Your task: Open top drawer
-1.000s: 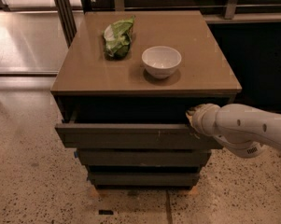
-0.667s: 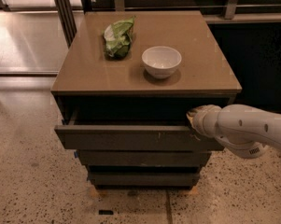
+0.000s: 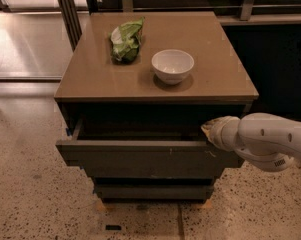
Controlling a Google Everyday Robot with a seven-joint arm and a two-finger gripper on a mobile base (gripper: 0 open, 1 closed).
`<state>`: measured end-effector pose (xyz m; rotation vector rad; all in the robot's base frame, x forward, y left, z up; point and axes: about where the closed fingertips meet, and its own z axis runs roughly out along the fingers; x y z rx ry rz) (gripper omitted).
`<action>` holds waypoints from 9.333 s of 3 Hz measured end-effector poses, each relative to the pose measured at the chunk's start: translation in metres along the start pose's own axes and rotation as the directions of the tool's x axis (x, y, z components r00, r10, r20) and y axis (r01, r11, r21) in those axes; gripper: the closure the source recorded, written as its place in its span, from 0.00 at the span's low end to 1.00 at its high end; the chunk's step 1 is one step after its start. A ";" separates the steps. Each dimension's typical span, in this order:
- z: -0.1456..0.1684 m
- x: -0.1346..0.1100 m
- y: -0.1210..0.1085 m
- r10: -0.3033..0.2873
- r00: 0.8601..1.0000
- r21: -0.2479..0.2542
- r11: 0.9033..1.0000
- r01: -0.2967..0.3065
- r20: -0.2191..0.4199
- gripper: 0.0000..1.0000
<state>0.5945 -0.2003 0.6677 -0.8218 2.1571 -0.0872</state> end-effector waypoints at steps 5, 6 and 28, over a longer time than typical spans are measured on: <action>-0.104 0.027 -0.003 -0.005 0.999 -0.321 0.947 -0.008 -0.037 1.00; -0.127 0.024 0.024 -0.024 0.999 -0.471 0.882 0.005 -0.034 1.00; -0.169 0.041 0.047 0.022 0.992 -0.272 0.962 0.013 0.122 0.00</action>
Offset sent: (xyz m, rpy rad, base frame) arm -0.1510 -0.0241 0.0288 0.2158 0.5015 0.3229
